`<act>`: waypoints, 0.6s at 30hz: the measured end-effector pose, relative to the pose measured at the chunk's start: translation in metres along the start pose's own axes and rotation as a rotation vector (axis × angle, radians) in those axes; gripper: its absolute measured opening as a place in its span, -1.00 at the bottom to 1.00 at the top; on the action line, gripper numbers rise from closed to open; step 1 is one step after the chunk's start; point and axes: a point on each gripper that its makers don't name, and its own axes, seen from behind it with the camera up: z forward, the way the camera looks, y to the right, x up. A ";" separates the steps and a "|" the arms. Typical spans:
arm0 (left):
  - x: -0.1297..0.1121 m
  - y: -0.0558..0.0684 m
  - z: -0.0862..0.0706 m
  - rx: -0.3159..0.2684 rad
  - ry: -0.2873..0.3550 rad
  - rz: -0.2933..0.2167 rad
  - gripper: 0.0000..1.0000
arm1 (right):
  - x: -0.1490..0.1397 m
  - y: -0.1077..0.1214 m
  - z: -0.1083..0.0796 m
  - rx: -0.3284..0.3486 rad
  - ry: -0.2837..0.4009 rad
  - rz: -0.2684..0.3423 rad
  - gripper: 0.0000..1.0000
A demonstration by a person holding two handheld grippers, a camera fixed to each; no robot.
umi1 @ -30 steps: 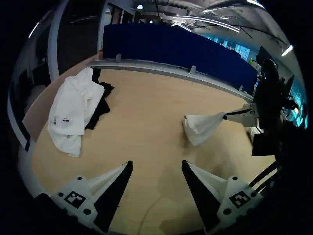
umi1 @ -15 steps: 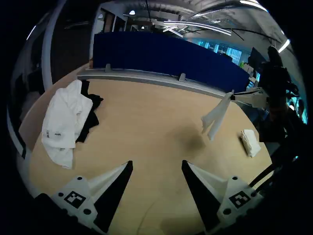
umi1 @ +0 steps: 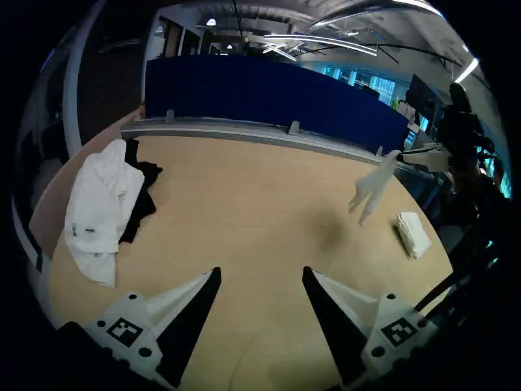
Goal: Fold towel
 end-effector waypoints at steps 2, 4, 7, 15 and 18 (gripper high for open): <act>0.000 0.000 0.002 0.002 -0.002 0.003 0.85 | -0.007 0.014 -0.006 -0.011 -0.007 0.008 -0.91; 0.001 0.000 0.004 0.005 -0.003 0.006 0.85 | -0.015 0.029 -0.013 -0.023 -0.016 0.017 -0.91; 0.002 0.001 0.007 0.008 -0.006 0.009 0.85 | -0.029 0.053 -0.023 -0.045 -0.031 0.029 -0.91; 0.006 0.012 0.015 0.006 -0.019 0.018 0.85 | -0.064 0.120 -0.049 -0.119 -0.070 0.050 -0.91; 0.009 0.019 0.017 0.003 -0.021 0.029 0.85 | -0.073 0.143 -0.058 -0.144 -0.082 0.056 -0.91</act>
